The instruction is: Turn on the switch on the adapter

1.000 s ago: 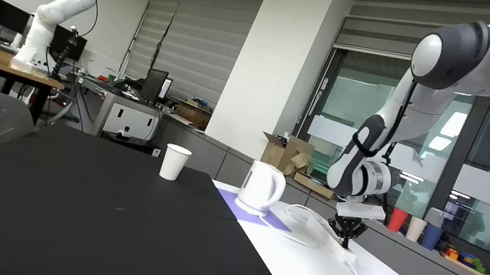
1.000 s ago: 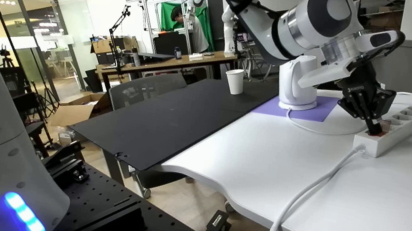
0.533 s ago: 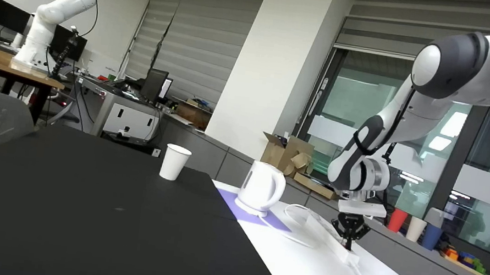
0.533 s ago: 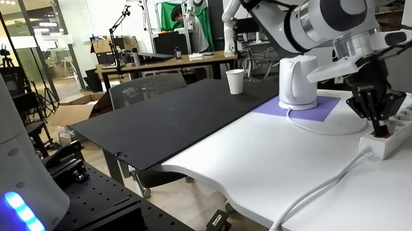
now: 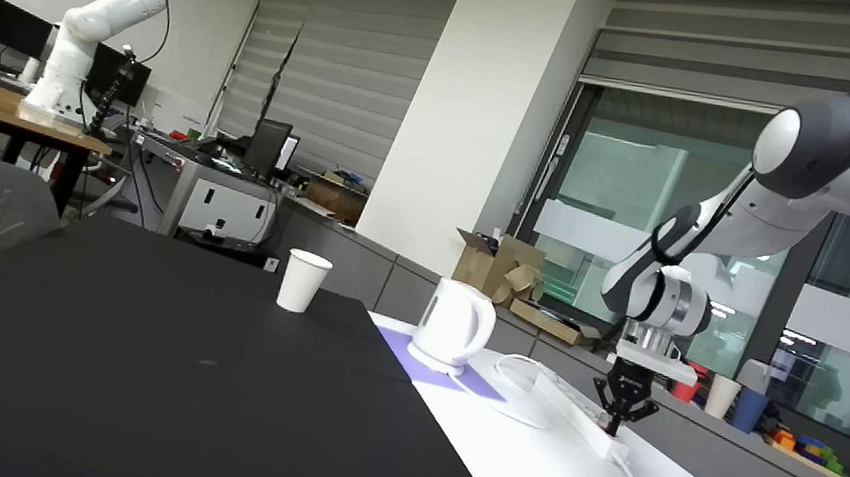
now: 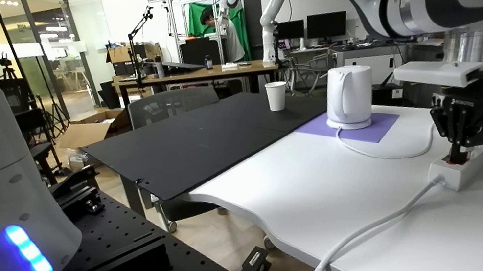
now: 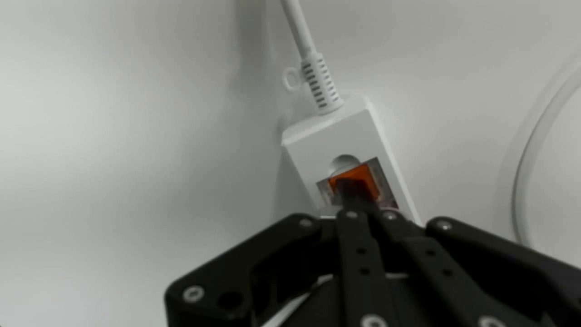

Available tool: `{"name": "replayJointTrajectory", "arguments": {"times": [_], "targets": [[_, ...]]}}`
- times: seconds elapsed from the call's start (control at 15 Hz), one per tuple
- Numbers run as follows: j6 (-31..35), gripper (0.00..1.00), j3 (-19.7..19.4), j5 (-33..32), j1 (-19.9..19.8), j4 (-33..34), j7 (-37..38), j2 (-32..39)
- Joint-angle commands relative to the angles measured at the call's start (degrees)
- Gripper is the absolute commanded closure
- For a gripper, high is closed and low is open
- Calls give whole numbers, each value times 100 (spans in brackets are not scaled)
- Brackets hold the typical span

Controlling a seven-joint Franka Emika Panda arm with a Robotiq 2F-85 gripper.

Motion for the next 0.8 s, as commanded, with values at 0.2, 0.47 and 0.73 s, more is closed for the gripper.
{"name": "replayJointTrajectory", "arguments": {"times": [0.2,0.47,0.73], "targets": [[-988,100,331,640,-684,1180,-362,878],[-1390,100,413,744,-782,1574,-355,988],[-1368,100,153,367,-371,1266,-16,498]]}}
